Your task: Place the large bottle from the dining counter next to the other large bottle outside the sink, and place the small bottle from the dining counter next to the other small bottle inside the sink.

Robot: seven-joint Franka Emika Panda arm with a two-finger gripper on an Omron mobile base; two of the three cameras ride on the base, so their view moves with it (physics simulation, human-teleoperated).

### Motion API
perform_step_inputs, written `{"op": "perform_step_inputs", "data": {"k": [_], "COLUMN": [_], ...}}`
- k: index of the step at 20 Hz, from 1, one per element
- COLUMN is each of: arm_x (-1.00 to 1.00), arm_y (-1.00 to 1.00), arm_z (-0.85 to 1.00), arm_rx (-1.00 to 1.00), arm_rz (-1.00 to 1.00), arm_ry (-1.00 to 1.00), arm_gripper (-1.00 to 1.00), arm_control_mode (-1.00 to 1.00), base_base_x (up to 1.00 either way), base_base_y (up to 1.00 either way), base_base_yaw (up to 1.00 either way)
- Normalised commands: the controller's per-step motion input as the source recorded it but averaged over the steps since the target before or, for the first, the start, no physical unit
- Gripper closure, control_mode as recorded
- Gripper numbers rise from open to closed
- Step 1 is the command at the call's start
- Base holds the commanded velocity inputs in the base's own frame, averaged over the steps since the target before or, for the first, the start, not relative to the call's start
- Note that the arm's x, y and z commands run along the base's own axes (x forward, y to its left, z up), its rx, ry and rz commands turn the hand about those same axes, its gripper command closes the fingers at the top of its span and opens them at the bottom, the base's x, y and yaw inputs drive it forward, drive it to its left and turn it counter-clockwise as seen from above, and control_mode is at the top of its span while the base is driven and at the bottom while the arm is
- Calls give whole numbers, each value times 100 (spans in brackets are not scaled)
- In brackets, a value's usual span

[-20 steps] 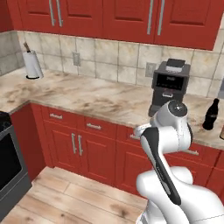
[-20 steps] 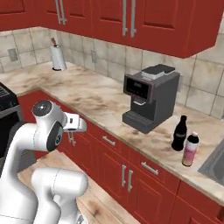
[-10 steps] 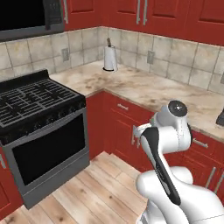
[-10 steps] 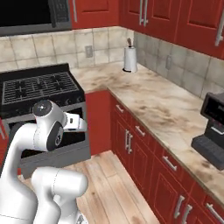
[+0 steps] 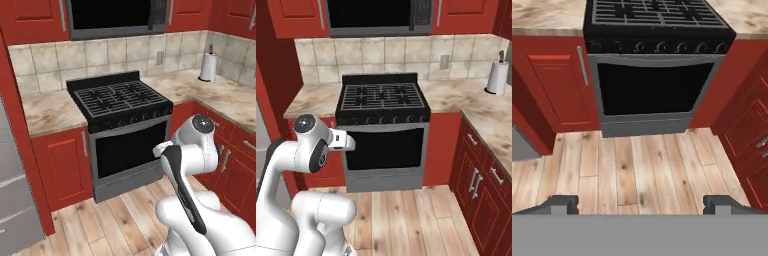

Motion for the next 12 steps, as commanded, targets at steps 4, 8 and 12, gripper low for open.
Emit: {"op": "perform_step_inputs", "data": {"k": [4, 8, 12], "arm_x": [0, 0, 0], "arm_y": [0, 0, 0], "arm_z": [0, 0, 0], "arm_rx": [0, 0, 0], "arm_rz": [0, 0, 0], "arm_ry": [0, 0, 0], "arm_gripper": [-100, -100, -100], "arm_control_mode": [100, 100, 100], "base_base_x": [0, 0, 0], "base_base_y": [64, 66, 64], "base_base_yaw": [61, 62, 64]}}
